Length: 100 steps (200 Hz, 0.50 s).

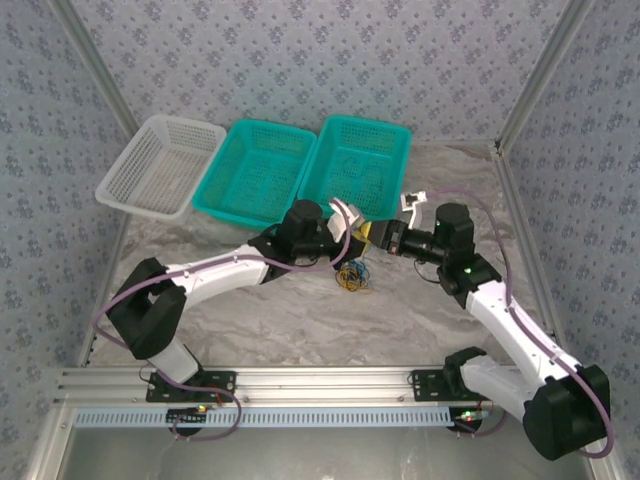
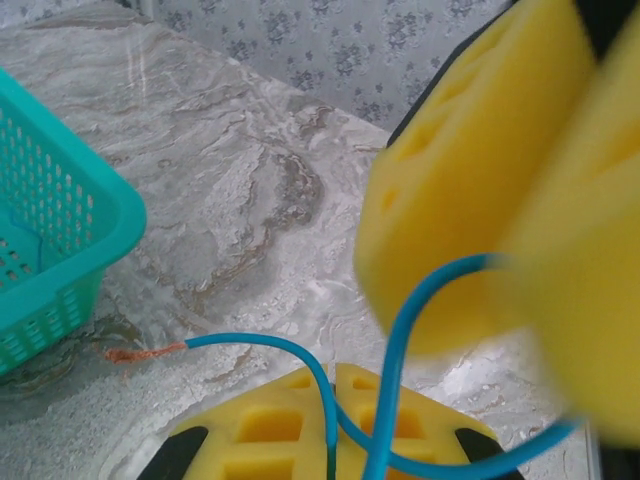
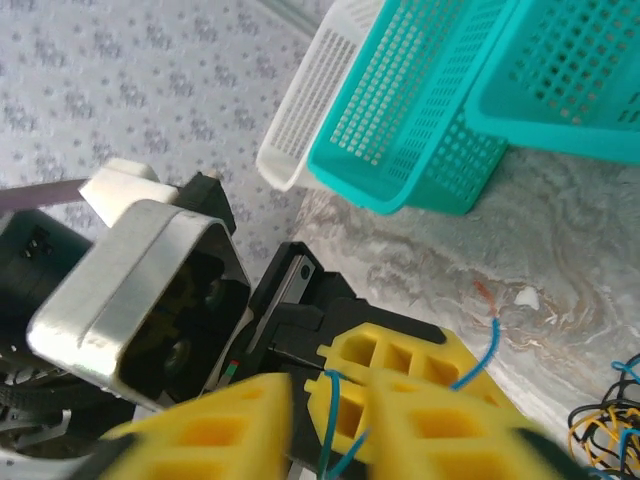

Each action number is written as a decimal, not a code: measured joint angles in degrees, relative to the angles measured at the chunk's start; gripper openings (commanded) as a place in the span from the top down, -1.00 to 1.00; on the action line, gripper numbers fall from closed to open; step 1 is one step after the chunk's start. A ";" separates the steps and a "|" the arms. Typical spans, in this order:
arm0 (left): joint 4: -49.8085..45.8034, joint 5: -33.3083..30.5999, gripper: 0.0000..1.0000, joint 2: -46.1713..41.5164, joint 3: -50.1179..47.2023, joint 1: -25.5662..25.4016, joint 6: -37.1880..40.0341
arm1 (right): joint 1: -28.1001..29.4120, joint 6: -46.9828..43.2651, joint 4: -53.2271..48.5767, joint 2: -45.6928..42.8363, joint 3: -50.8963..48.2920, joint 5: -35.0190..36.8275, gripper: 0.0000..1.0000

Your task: Untangle the cables

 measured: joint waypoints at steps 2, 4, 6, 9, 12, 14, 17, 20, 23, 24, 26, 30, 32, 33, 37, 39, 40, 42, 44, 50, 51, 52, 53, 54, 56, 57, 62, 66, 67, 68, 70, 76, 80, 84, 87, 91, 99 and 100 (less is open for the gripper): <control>-0.09 -0.15 1.00 0.00 0.00 0.09 -0.24 | -0.09 -0.31 0.00 -0.22 0.00 0.37 -0.45; -0.13 -0.22 1.00 0.00 0.00 0.13 -0.35 | -0.11 -0.42 0.00 -0.48 0.00 0.72 -0.54; -0.26 -0.33 1.00 -0.07 0.00 0.22 -0.68 | -0.15 -0.37 -0.13 -0.76 -0.02 1.11 -0.63; -0.46 -0.57 1.00 -0.09 0.00 0.31 -1.05 | -0.24 -0.70 -0.22 -1.09 -0.02 1.60 -0.75; -0.59 -0.76 1.00 -0.13 0.00 0.42 -1.44 | -0.26 -0.87 -0.31 -1.49 -0.04 2.10 -0.86; -0.76 -0.85 1.00 -0.22 0.00 0.57 -1.81 | -0.31 -1.09 -0.42 -1.77 -0.04 2.49 -0.91; -0.90 -1.09 1.00 -0.24 0.00 0.68 -2.23 | -0.35 -1.33 -0.52 -2.12 -0.07 3.02 -0.97; -1.07 -1.31 1.00 -0.35 0.00 0.85 -2.75 | -0.35 -1.81 -0.68 -2.60 -0.13 3.65 -0.99; -1.25 -1.57 1.00 -0.44 0.02 1.07 -3.37 | -0.35 -2.14 -0.70 -2.97 -0.20 4.24 -0.99; -1.29 -1.68 1.00 -0.46 0.02 1.09 -3.48 | -0.35 -2.23 -0.72 -3.06 -0.24 4.35 -0.99; -1.44 -1.81 1.00 -0.55 0.09 1.25 -3.93 | -0.35 -2.56 -0.74 -3.37 -0.39 4.76 -0.99; -1.81 -2.05 1.00 -0.66 0.22 1.51 -4.70 | -0.35 -3.39 -0.61 -3.91 -0.72 5.51 -1.00; -2.03 -2.21 1.00 -0.70 0.26 1.68 -5.14 | -0.33 -3.56 -0.63 -4.20 -0.96 5.84 -1.00; -2.08 -2.27 1.00 -0.72 0.31 1.75 -5.29 | -0.33 -3.63 -0.63 -4.31 -1.05 6.01 -1.00; -2.36 -2.49 1.00 -0.83 0.50 2.05 -6.19 | -0.33 -4.57 -0.57 -4.87 -1.62 6.80 -0.99; -2.47 -2.67 1.00 -0.87 0.59 2.21 -6.62 | -0.28 -4.85 -0.55 -5.16 -1.97 7.21 -0.99; -2.49 -2.71 1.00 -0.87 0.63 2.27 -6.80 | -0.24 -5.11 -0.52 -5.35 -2.23 7.56 -0.99; -2.62 -2.82 1.00 -0.94 0.74 2.45 -7.28 | -0.17 -5.51 -0.44 -5.64 -2.62 7.98 -1.00; -2.71 -2.93 1.00 -0.98 0.85 2.58 -7.76 | -0.13 -5.84 -0.44 -5.79 -2.91 8.35 -0.99; -2.93 -3.26 1.00 -1.09 1.20 3.08 -9.11 | 0.07 -6.99 -0.02 -6.60 -4.48 9.88 -0.97; -2.95 -3.26 1.00 -1.09 1.22 3.13 -9.25 | 0.09 -7.13 -0.02 -6.69 -4.68 10.03 -0.97; -2.99 -3.30 1.00 -1.16 1.31 3.21 -9.60 | 0.15 -7.39 0.13 -6.86 -5.09 10.38 -0.96; -3.02 -3.34 1.00 -1.18 1.33 3.26 -9.75 | 0.20 -7.50 0.20 -6.95 -5.31 10.56 -0.95; -3.04 -3.43 1.00 -1.22 1.40 3.34 -10.08 | 0.26 -7.78 0.42 -7.13 -5.77 10.97 -0.94; -3.06 -3.52 1.00 -1.29 1.46 3.43 -10.54 | 0.33 -8.00 0.61 -7.30 -6.25 11.34 -0.92; -3.06 -3.58 1.00 -1.31 1.49 3.50 -10.64 | 0.42 -8.24 0.63 -7.45 -6.71 11.69 -0.91; -3.13 -3.85 1.00 -1.51 1.62 3.87 -11.72 | 0.74 -9.03 1.14 -7.89 -8.24 12.76 -0.86; -3.21 -4.07 1.00 -1.68 1.75 4.07 -12.44 | 1.14 -9.66 1.73 -8.26 -9.86 13.86 -0.83; -3.26 -4.11 1.00 -1.68 1.75 4.11 -12.59 | 1.20 -9.81 1.88 -8.31 -10.14 14.03 -0.82; -3.32 -4.22 1.00 -1.75 1.79 4.17 -12.85 | 1.29 -9.97 1.99 -8.33 -10.40 14.23 -0.81; -3.37 -4.31 1.00 -1.77 1.86 4.24 -13.11 | 1.46 -10.10 2.32 -8.46 -11.19 14.71 -0.77; -3.48 -4.61 1.00 -1.99 2.05 4.39 -14.21 | 2.19 -10.95 2.86 -8.52 -13.27 16.22 -0.65; -3.48 -4.72 1.00 -2.05 2.12 4.39 -14.82 | 2.80 -11.82 3.17 -8.39 -14.51 17.29 -0.61; -3.45 -4.74 1.00 -2.16 2.16 4.39 -15.43 | 3.28 -11.63 3.21 -8.24 -15.39 18.25 -0.56; -3.45 -4.74 1.00 -2.16 2.23 4.37 -15.91 | 3.85 -12.55 3.21 -7.98 -16.11 19.12 -0.53; -3.48 -4.72 1.00 -2.25 2.25 4.37 -16.41 | 4.48 -12.52 3.23 -7.67 -16.87 20.22 -0.49; -3.45 -4.72 1.00 -2.27 2.25 4.37 -17.38 | 5.81 -13.40 3.34 -6.91 -17.84 22.01 -0.43; -3.45 -4.72 1.00 -2.27 2.25 4.37 -17.42 | 6.10 -13.73 3.39 -6.73 -17.92 22.38 -0.43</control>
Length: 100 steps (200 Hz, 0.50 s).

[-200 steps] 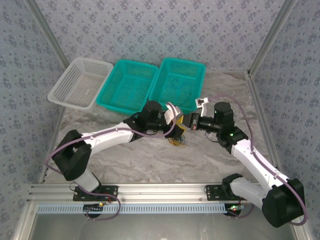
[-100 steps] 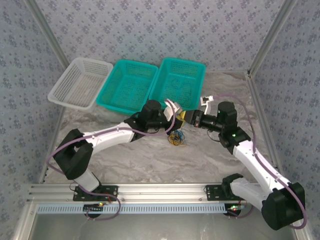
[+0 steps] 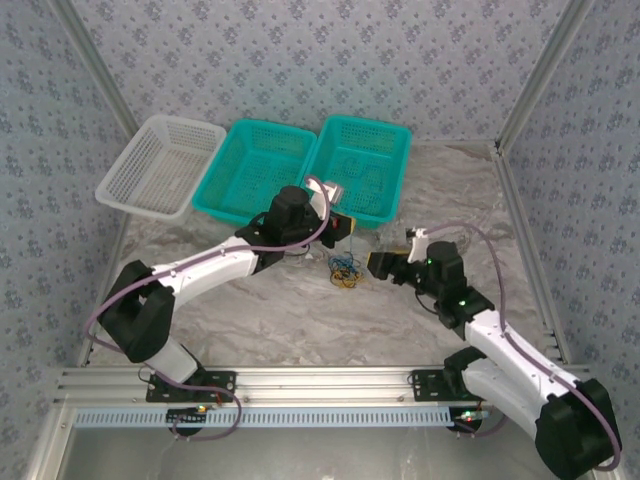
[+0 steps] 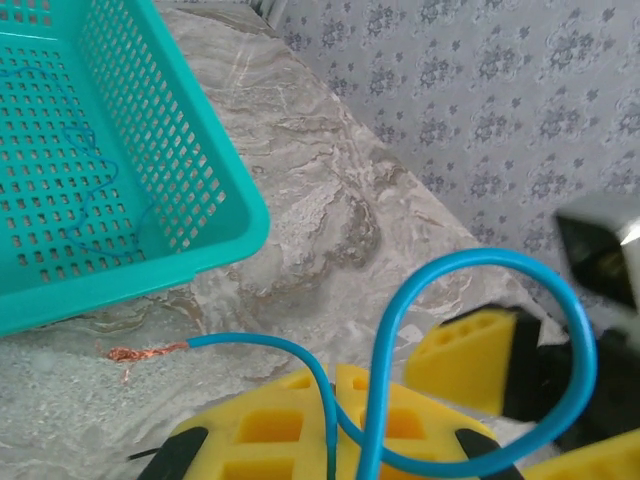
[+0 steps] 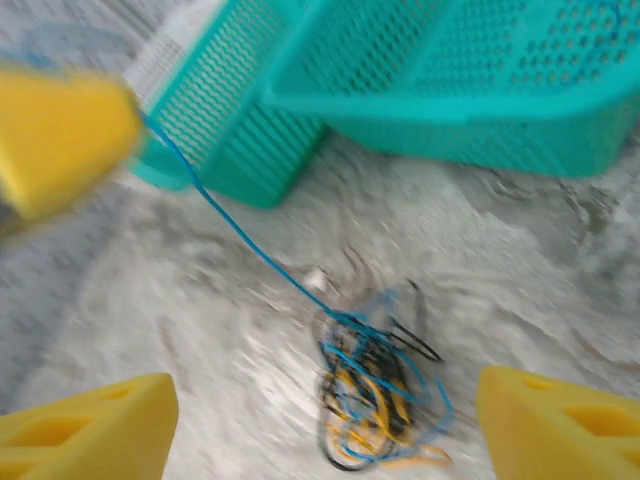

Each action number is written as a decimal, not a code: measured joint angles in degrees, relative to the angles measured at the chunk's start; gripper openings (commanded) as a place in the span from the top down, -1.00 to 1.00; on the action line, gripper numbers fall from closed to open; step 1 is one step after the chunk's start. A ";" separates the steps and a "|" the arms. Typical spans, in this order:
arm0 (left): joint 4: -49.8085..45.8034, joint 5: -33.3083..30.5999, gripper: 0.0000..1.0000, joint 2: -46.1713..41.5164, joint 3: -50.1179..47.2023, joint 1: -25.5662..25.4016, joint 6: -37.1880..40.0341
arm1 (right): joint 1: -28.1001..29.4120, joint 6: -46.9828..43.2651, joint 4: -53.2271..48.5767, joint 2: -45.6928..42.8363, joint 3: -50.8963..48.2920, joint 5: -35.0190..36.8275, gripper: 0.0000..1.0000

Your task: Untangle the cables

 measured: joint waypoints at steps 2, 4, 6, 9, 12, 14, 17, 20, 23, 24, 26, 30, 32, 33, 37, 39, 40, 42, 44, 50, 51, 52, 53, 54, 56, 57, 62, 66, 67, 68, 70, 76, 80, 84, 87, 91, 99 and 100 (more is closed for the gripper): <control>0.00 0.00 1.00 0.00 0.00 -0.02 -0.26 | 0.46 0.02 0.09 0.22 -0.20 0.42 -0.42; 0.00 0.02 1.00 0.02 0.00 -0.04 -0.50 | 0.81 -0.07 0.15 0.44 -0.33 0.98 -0.41; 0.00 0.02 1.00 0.02 0.00 -0.07 -0.61 | 1.03 -0.26 0.22 0.59 -0.39 1.22 -0.40; -0.02 0.02 1.00 0.02 0.00 -0.07 -0.96 | 1.64 -0.57 0.42 0.96 -0.52 1.86 -0.40; -0.04 0.02 1.00 0.02 0.00 -0.07 -1.22 | 2.12 -0.66 0.61 1.27 -0.59 2.47 -0.38; -0.04 0.02 1.00 0.02 0.00 -0.04 -1.42 | 2.47 -0.96 0.85 1.57 -0.59 2.82 -0.35; -0.07 0.02 1.00 0.02 0.00 -0.04 -1.66 | 3.04 -1.14 1.20 1.99 -0.59 3.45 -0.29; -0.04 0.02 1.00 0.02 0.00 -0.07 -1.90 | 3.45 -1.49 1.62 2.40 -0.59 3.98 -0.23; -0.04 0.02 1.00 0.02 0.04 -0.07 -2.10 | 3.91 -1.49 2.14 2.75 -0.59 4.42 -0.17; -0.04 0.02 1.00 0.02 0.07 -0.07 -2.14 | 4.11 -1.55 2.34 2.93 -0.59 4.70 -0.15; -0.09 0.04 1.00 0.02 0.09 -0.07 -2.32 | 4.31 -1.86 2.64 3.15 -0.59 4.85 -0.13; -0.13 0.04 1.00 0.02 0.15 -0.07 -2.49 | 4.90 -1.79 3.52 3.69 -0.59 5.55 -0.10; -0.17 0.04 1.00 0.02 0.22 -0.04 -2.62 | 5.09 -2.10 3.82 4.00 -0.59 5.75 -0.09; -0.22 0.04 1.00 0.02 0.24 -0.04 -2.71 | 5.18 -2.25 4.04 4.13 -0.57 5.88 -0.09; -0.44 0.04 1.00 0.02 0.44 -0.04 -2.91 | 5.66 -2.27 4.94 4.79 -0.57 6.45 -0.09; -0.48 0.07 1.00 0.02 0.55 -0.04 -2.99 | 5.81 -2.45 5.31 5.11 -0.55 6.69 -0.09; -0.50 0.07 1.00 0.02 0.59 -0.04 -3.06 | 5.86 -2.56 5.46 5.27 -0.55 6.80 -0.09; -0.50 0.07 1.00 0.02 0.68 -0.04 -3.17 | 6.03 -2.64 6.05 5.66 -0.55 7.13 -0.09; -0.55 0.09 1.00 0.02 0.81 -0.04 -3.34 | 6.23 -2.60 6.40 6.01 -0.55 7.39 -0.10; -0.55 0.20 1.00 0.02 1.14 -0.04 -3.56 | 6.71 -2.67 7.82 7.34 -0.50 8.33 -0.13; -0.55 0.22 1.00 0.02 1.18 -0.04 -3.56 | 6.75 -2.67 7.93 7.48 -0.50 8.44 -0.13; -0.55 0.24 1.00 0.02 1.27 -0.04 -3.65 | 6.84 -2.67 8.31 7.82 -0.48 8.72 -0.13; -0.55 0.24 1.00 0.02 1.31 -0.04 -3.72 | 6.91 -2.64 8.50 8.00 -0.48 8.76 -0.14; -0.55 0.26 1.00 0.02 1.40 -0.04 -3.78 | 7.02 -2.67 8.76 8.35 -0.48 8.98 -0.14; -0.57 0.26 1.00 0.02 1.55 -0.04 -3.82 | 7.17 -2.69 9.20 8.74 -0.48 9.33 -0.14; -0.55 0.26 1.00 0.02 1.60 -0.04 -3.87 | 7.21 -2.69 9.33 8.90 -0.48 9.44 -0.14; -0.50 0.26 1.00 0.02 1.88 -0.04 -4.02 | 7.65 -2.67 10.27 10.08 -0.46 10.38 -0.15; -0.42 0.26 1.00 0.02 2.05 -0.04 -4.20 | 8.00 -2.62 11.13 11.04 -0.44 11.17 -0.15; -0.42 0.26 1.00 0.02 2.10 -0.04 -4.22 | 8.07 -2.62 11.28 11.19 -0.44 11.32 -0.15; -0.42 0.26 1.00 0.02 2.12 -0.04 -4.26 | 8.20 -2.62 11.54 11.50 -0.44 11.54 -0.15; -0.39 0.28 1.00 0.00 2.21 -0.04 -4.37 | 8.37 -2.62 11.91 11.91 -0.44 11.93 -0.15; -0.33 0.28 1.00 0.00 2.36 -0.04 -4.55 | 8.90 -2.62 12.96 13.09 -0.44 12.87 -0.15; -0.22 0.26 1.00 0.00 2.38 -0.07 -4.63 | 9.29 -2.64 13.73 13.92 -0.42 13.68 -0.15; -0.22 0.28 1.00 0.00 2.38 -0.04 -4.85 | 9.68 -2.64 14.47 14.78 -0.33 14.34 -0.14; -0.22 0.26 1.00 0.00 2.38 -0.07 -4.94 | 9.92 -2.67 15.02 15.39 -0.20 14.78 -0.14; -0.22 0.26 1.00 0.00 2.38 -0.04 -5.07 | 10.27 -2.67 15.58 16.13 -0.02 15.28 -0.14; -0.24 0.26 1.00 0.00 2.38 -0.04 -5.42 | 10.95 -2.84 16.85 17.88 0.59 16.52 -0.14; -0.26 0.26 1.00 0.00 2.38 -0.04 -5.44 | 11.02 -2.86 16.94 18.05 0.66 16.61 -0.14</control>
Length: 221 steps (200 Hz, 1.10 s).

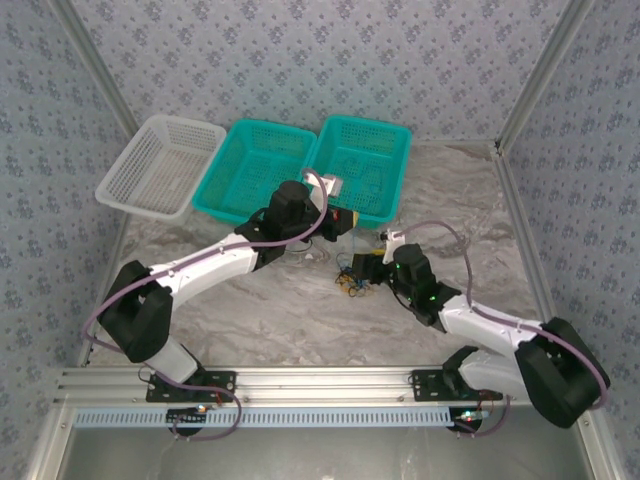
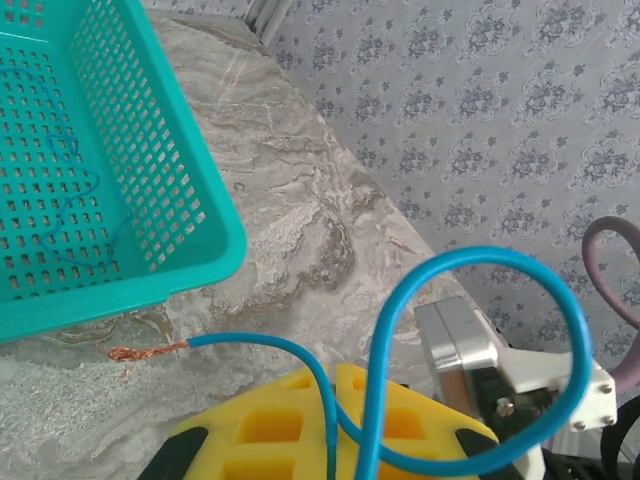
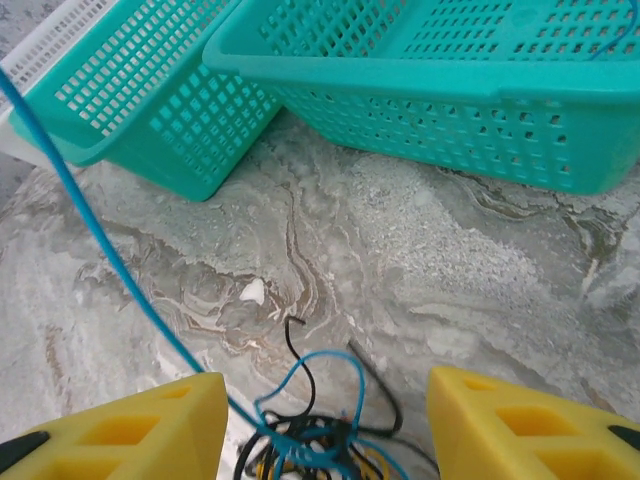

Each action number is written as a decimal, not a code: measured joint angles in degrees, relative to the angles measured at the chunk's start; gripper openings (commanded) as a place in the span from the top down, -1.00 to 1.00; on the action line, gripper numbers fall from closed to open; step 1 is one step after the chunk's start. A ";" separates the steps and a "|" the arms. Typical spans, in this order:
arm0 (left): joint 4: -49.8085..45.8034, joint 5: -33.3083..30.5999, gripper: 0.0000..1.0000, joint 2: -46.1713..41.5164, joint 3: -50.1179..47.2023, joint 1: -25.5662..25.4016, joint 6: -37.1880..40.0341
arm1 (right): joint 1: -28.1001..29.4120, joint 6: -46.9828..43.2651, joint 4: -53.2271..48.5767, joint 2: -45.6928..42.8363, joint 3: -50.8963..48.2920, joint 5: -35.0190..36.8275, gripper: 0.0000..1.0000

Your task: Untangle the cables

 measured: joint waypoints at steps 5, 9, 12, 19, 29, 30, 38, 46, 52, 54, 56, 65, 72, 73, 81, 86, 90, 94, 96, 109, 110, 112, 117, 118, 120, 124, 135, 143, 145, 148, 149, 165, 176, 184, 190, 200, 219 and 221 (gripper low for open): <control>0.02 0.00 1.00 0.00 0.00 0.00 -0.15 | 0.39 -0.02 0.79 0.98 0.44 0.72 -0.14; 0.02 0.02 1.00 0.00 0.00 -0.02 -0.26 | 0.74 -0.04 1.46 1.95 0.90 1.27 -0.14; 0.04 0.04 1.00 0.00 0.00 -0.02 -0.37 | 0.94 -0.07 1.90 2.49 1.18 1.70 -0.15; 0.02 0.13 1.00 0.00 0.00 -0.02 -0.46 | 1.49 -0.07 3.17 4.04 1.95 2.80 -0.15; -0.02 0.24 1.00 0.00 0.00 -0.02 -0.48 | 2.27 -0.04 4.96 6.36 3.08 4.31 -0.16; -0.02 0.24 1.00 0.00 0.00 -0.02 -0.48 | 2.32 -0.07 5.07 6.51 3.15 4.42 -0.15; -0.02 0.44 1.00 -0.02 0.00 0.00 -0.48 | 2.91 -0.04 6.45 8.46 4.11 5.60 -0.15; -0.20 0.50 1.00 -0.11 0.00 0.00 -0.48 | 3.43 -0.07 7.58 10.29 5.05 6.71 -0.15; -0.26 0.68 1.00 -0.20 0.00 0.00 -0.48 | 3.87 -0.04 8.26 11.74 5.84 7.69 -0.15; -0.28 0.68 1.00 -0.22 0.00 -0.02 -0.48 | 4.00 -0.04 8.50 12.20 6.10 8.07 -0.16; -0.28 0.70 1.00 -0.28 0.00 0.00 -0.46 | 4.20 -0.02 8.68 12.68 6.36 8.46 -0.15; -0.35 0.87 1.00 -0.52 0.00 0.00 -0.46 | 4.85 0.00 9.44 14.40 7.43 10.12 -0.15; -0.42 1.03 1.00 -0.76 0.00 0.00 -0.46 | 5.29 0.02 9.97 15.52 8.11 11.21 -0.14; -0.44 1.09 1.00 -0.87 0.00 0.00 -0.44 | 5.38 0.00 10.10 15.72 8.24 11.47 -0.14; -0.55 1.27 1.00 -1.29 0.00 0.00 -0.44 | 5.79 0.04 10.80 16.76 8.79 12.59 -0.14; -0.59 1.33 1.00 -1.55 0.00 0.00 -0.42 | 5.99 0.04 11.30 17.27 9.03 13.18 -0.13; -0.61 1.33 1.00 -1.81 0.00 0.00 -0.42 | 6.12 0.07 11.61 17.55 9.16 13.51 -0.13; -0.61 1.42 1.00 -2.08 0.00 0.00 -0.39 | 6.25 0.07 11.82 17.84 9.31 13.88 -0.13; -0.61 1.44 1.00 -2.19 0.00 0.00 -0.39 | 6.34 0.09 11.93 17.99 9.35 14.12 -0.13; -0.72 1.60 1.00 -3.19 0.00 0.00 -0.39 | 6.75 0.09 12.41 18.25 9.44 14.97 -0.12; -0.74 1.62 1.00 -3.23 0.00 0.00 -0.37 | 6.75 0.09 12.41 18.25 9.44 15.04 -0.12; -0.76 1.68 1.00 -3.34 0.00 0.00 -0.37 | 6.82 0.11 12.41 18.25 9.44 15.19 -0.12; -0.85 1.95 1.00 -3.82 0.00 0.00 -0.37 | 6.97 0.07 12.55 18.25 9.44 15.52 -0.12; -0.92 2.05 1.00 -3.96 0.00 0.00 -0.37 | 7.02 0.09 12.59 18.25 9.44 15.61 -0.12; -1.03 2.19 1.00 -4.15 0.00 0.00 -0.37 | 7.08 0.07 12.70 18.25 9.44 15.69 -0.12; -1.09 2.38 1.00 -4.55 0.00 0.00 -0.37 | 7.19 0.04 12.79 18.23 9.44 15.89 -0.12; -1.42 2.91 1.00 -5.88 0.00 -0.02 -0.17 | 7.65 -0.02 12.76 18.03 9.44 16.26 -0.12; -1.53 2.99 1.00 -6.82 0.00 -0.11 0.09 | 8.04 -0.22 12.70 17.84 9.44 16.63 -0.12; -1.57 3.02 1.00 -7.06 0.00 -0.13 0.09 | 8.15 -0.22 12.70 17.77 9.44 16.79 -0.12; -1.64 3.02 1.00 -7.45 0.00 -0.13 0.24 | 8.31 -0.26 12.68 17.66 9.46 16.94 -0.12; -1.66 3.02 1.00 -7.54 0.00 -0.13 0.28 | 8.41 -0.31 12.63 17.62 9.46 17.07 -0.12; -1.90 2.93 1.00 -9.64 0.00 -0.48 1.07 | 9.31 -0.83 12.28 17.22 9.68 17.77 -0.12; -1.86 2.97 1.00 -10.86 0.00 -0.76 1.38 | 9.73 -1.16 12.26 17.20 9.81 18.01 -0.12; -1.86 2.97 1.00 -11.52 0.00 -0.85 1.57 | 9.94 -1.46 12.24 17.22 9.86 18.14 -0.13; -1.84 2.99 1.00 -11.82 0.00 -0.90 1.75 | 10.05 -1.62 12.22 17.25 9.90 18.16 -0.12; -1.84 2.99 1.00 -12.00 0.00 -1.01 1.79 | 10.14 -1.97 12.07 17.40 10.21 18.18 -0.12; -1.88 2.99 1.00 -12.00 -0.07 -1.09 2.16 | 10.21 -2.40 11.87 18.71 11.41 18.18 -0.12; -1.88 2.97 1.00 -12.00 -0.07 -1.09 2.19 | 10.21 -2.45 11.85 18.91 11.54 18.16 -0.12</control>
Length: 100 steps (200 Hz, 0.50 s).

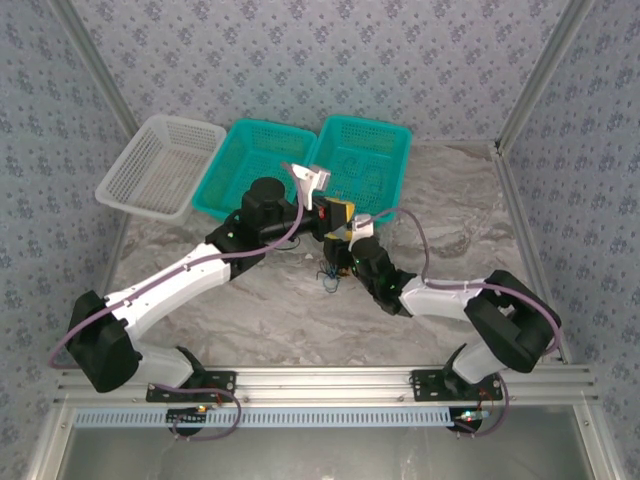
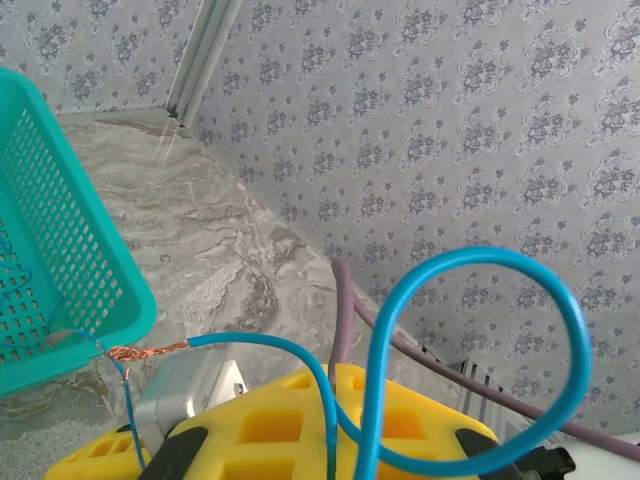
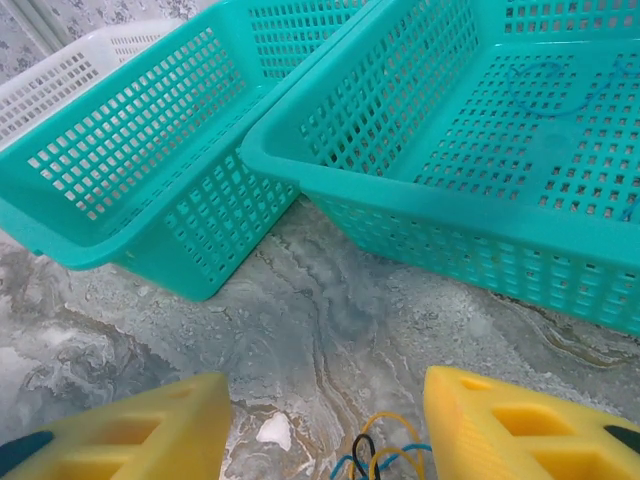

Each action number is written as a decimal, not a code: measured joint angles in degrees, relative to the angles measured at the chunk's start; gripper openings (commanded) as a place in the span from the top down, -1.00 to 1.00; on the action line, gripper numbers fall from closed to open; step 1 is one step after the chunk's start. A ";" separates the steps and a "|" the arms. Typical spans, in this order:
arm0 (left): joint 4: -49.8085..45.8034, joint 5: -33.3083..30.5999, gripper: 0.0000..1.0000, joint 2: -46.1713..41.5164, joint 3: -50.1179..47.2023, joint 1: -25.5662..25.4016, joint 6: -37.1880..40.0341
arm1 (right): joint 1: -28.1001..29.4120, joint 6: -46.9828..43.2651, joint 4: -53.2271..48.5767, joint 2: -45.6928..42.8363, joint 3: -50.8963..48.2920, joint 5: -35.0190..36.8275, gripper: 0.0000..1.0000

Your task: Untangle the cables

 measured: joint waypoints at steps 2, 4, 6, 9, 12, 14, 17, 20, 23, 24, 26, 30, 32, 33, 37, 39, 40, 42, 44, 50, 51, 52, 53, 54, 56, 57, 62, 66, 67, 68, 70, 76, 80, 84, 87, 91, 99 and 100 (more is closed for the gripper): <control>0.02 0.02 1.00 0.00 0.00 0.00 0.02 | 0.00 -0.07 0.00 0.20 0.11 0.00 -0.12; 0.04 0.02 1.00 0.00 0.00 0.00 0.04 | 0.00 -0.13 0.00 0.37 0.22 0.00 -0.12; 0.04 0.02 1.00 0.00 0.00 0.00 0.07 | 0.00 -0.13 -0.02 0.50 0.28 0.00 -0.12; 0.02 0.02 1.00 0.00 0.00 0.00 0.17 | 0.02 -0.13 -0.07 0.85 0.46 0.00 -0.12; 0.02 0.02 1.00 0.00 0.00 0.00 0.28 | 0.04 -0.13 -0.09 1.11 0.55 0.00 -0.12; 0.02 0.02 1.00 0.00 0.00 0.00 0.33 | 0.04 -0.13 -0.11 1.31 0.63 0.00 -0.12; 0.02 0.02 1.00 0.00 0.00 0.00 0.48 | 0.04 -0.13 -0.22 1.60 0.76 -0.02 -0.12; 0.02 0.02 1.00 0.00 0.00 0.00 0.52 | 0.04 -0.13 -0.26 1.86 0.85 -0.02 -0.12; 0.00 0.00 1.00 0.00 0.00 0.00 0.63 | 0.04 -0.13 -0.31 2.14 0.92 -0.02 -0.12; 0.00 0.02 1.00 0.00 0.00 0.00 0.68 | 0.04 -0.11 -0.33 2.19 0.94 -0.02 -0.12; -0.02 0.02 1.00 0.00 0.00 0.00 0.68 | 0.04 -0.13 -0.39 2.36 0.98 -0.02 -0.12; -0.02 0.00 1.00 0.00 0.00 0.00 0.90 | 0.04 -0.11 -0.50 2.75 1.07 -0.02 -0.13; 0.00 0.00 1.00 0.00 0.00 0.00 0.92 | 0.04 -0.11 -0.61 2.95 1.09 -0.02 -0.13; 0.00 0.00 1.00 0.00 0.00 0.00 0.96 | 0.04 -0.11 -0.63 2.99 1.11 -0.02 -0.14; 0.00 -0.04 1.00 0.00 0.00 0.00 1.14 | 0.04 -0.09 -0.87 3.34 1.18 -0.02 -0.15; -0.02 -0.04 1.00 0.00 0.00 0.00 1.14 | 0.04 -0.09 -0.94 3.43 1.20 -0.02 -0.16; 0.00 -0.04 1.00 0.00 0.00 0.00 1.14 | 0.04 -0.09 -0.96 3.54 1.20 -0.02 -0.17; 0.00 -0.09 1.00 0.00 0.00 0.00 1.27 | 0.04 -0.02 -1.03 3.69 1.20 0.00 -0.18; 0.00 -0.20 1.00 0.00 0.00 0.00 1.38 | 0.04 0.07 -1.14 3.80 1.20 0.00 -0.19; -0.02 -0.26 1.00 0.00 0.00 0.00 1.53 | 0.04 0.33 -1.46 4.04 1.20 0.00 -0.23; -0.02 -0.31 1.00 0.00 0.00 0.00 1.53 | 0.04 0.31 -1.57 4.09 1.20 0.00 -0.23; -0.02 -0.35 1.00 0.00 0.00 0.00 1.57 | 0.04 0.28 -1.64 4.11 1.20 0.00 -0.24; -0.04 -0.39 1.00 0.00 0.00 0.00 1.57 | 0.04 0.31 -1.77 4.13 1.20 0.00 -0.25; -0.04 -0.46 1.00 0.00 0.00 0.00 1.62 | 0.04 0.37 -1.81 4.13 1.20 0.00 -0.26; -0.07 -0.55 1.00 0.00 0.00 0.00 1.75 | 0.04 0.61 -1.92 4.15 1.20 0.00 -0.27; -0.07 -0.59 1.00 0.00 0.00 0.00 1.79 | 0.04 0.57 -2.01 4.17 1.20 0.00 -0.28; -0.13 -0.90 1.00 0.00 0.02 0.00 2.01 | 0.04 0.90 -2.32 4.17 1.20 0.00 -0.31; -0.22 -1.09 1.00 0.00 0.02 0.00 2.08 | 0.04 0.85 -2.47 4.15 1.20 0.00 -0.35; -0.26 -1.25 1.00 0.00 0.02 0.00 2.14 | 0.04 0.87 -2.51 4.15 1.20 0.00 -0.36; -0.28 -1.33 1.00 0.00 0.02 0.00 2.21 | 0.04 1.09 -2.56 4.15 1.20 0.00 -0.36; -0.39 -1.51 1.00 0.00 0.02 0.00 2.25 | 0.04 1.25 -2.62 4.15 1.22 0.02 -0.39; -0.74 -2.03 1.00 0.00 0.04 0.00 2.58 | 0.04 1.55 -2.95 4.13 1.25 0.04 -0.51; -1.01 -2.45 1.00 0.00 0.09 0.00 2.73 | 0.04 1.42 -3.30 4.09 1.25 0.04 -0.57; -1.36 -2.93 1.00 0.02 0.13 0.00 3.02 | 0.07 1.79 -3.78 3.96 1.25 0.20 -0.63; -1.55 -3.34 1.00 0.02 0.17 0.00 3.04 | 0.07 1.73 -4.13 3.85 1.25 0.24 -0.69; -1.90 -3.89 1.00 0.04 0.28 0.00 3.32 | 0.07 2.19 -4.72 3.61 1.25 0.46 -0.75; -2.51 -5.20 1.00 0.15 0.59 0.00 3.76 | 0.07 2.43 -5.60 3.08 1.18 0.83 -0.85; -2.60 -5.38 1.00 0.17 0.66 0.00 3.80 | 0.09 2.49 -5.77 2.95 1.18 0.85 -0.86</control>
